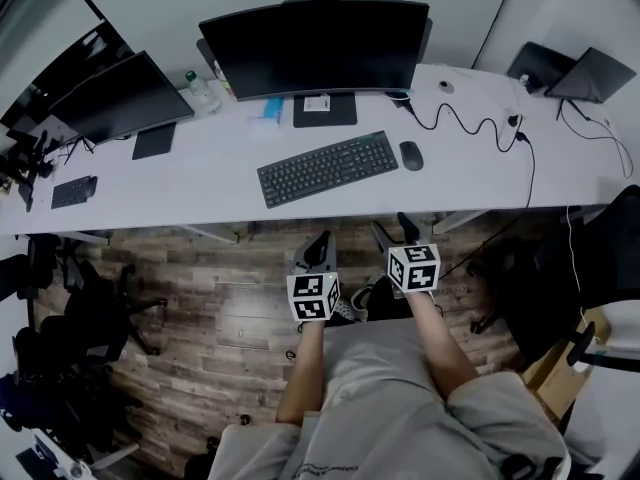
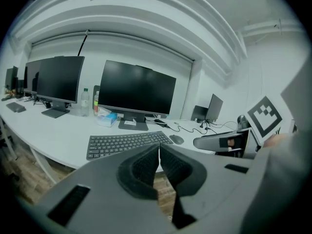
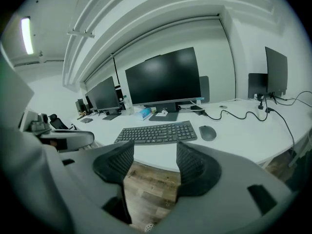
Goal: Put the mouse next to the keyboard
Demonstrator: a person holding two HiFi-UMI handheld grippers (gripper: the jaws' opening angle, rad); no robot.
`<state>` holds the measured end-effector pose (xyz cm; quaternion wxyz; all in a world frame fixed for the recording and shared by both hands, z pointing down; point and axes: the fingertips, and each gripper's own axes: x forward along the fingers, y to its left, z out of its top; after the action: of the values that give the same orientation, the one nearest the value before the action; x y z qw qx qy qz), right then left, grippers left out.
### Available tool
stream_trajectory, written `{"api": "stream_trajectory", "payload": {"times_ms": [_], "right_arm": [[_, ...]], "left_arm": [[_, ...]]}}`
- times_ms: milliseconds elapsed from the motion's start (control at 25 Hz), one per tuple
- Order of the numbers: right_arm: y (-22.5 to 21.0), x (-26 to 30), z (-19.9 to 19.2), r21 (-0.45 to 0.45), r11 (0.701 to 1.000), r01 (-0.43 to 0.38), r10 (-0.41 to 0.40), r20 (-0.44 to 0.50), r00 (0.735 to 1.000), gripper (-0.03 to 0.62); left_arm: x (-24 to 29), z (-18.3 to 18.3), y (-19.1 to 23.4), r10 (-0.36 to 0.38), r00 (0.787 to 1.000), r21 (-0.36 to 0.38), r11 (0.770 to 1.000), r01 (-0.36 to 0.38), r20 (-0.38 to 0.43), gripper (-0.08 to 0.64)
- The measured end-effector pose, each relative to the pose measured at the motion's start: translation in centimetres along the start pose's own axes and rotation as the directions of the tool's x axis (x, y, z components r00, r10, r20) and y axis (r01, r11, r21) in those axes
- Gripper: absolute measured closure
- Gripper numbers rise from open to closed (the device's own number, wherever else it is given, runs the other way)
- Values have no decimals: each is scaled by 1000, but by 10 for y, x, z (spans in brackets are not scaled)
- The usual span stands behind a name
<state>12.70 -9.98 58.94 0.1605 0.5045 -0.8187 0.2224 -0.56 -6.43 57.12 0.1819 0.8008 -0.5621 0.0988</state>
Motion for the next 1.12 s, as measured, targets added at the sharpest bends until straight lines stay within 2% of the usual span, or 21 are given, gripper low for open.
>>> {"api": "stream_trajectory", "payload": {"times_ms": [240, 400, 560, 680, 920, 1120], "right_arm": [[-4, -2, 0, 10, 1000, 17, -17, 14, 1000, 337], [-3, -4, 4, -28, 999, 40, -39, 28, 999, 353], [2, -12, -1, -61, 996, 61, -57, 58, 997, 385], [2, -10, -3, -69, 995, 68, -63, 65, 996, 406], [5, -11, 3, -86, 993, 80, -72, 98, 993, 491], [5, -13, 7, -76, 993, 91, -81, 129, 988, 588]], "left_arm": [[1, 3, 1, 12, 1000, 20, 1000, -12, 0, 535], [0, 11, 8, 35, 999, 30, 999, -35, 10, 535], [-2, 12, 16, 54, 998, 17, 998, -54, 25, 535], [-1, 10, 17, 42, 999, -2, 999, -42, 26, 535], [-10, 13, 20, 53, 998, 12, 999, -53, 47, 535], [-14, 15, 23, 55, 997, 13, 998, -56, 51, 535]]}}
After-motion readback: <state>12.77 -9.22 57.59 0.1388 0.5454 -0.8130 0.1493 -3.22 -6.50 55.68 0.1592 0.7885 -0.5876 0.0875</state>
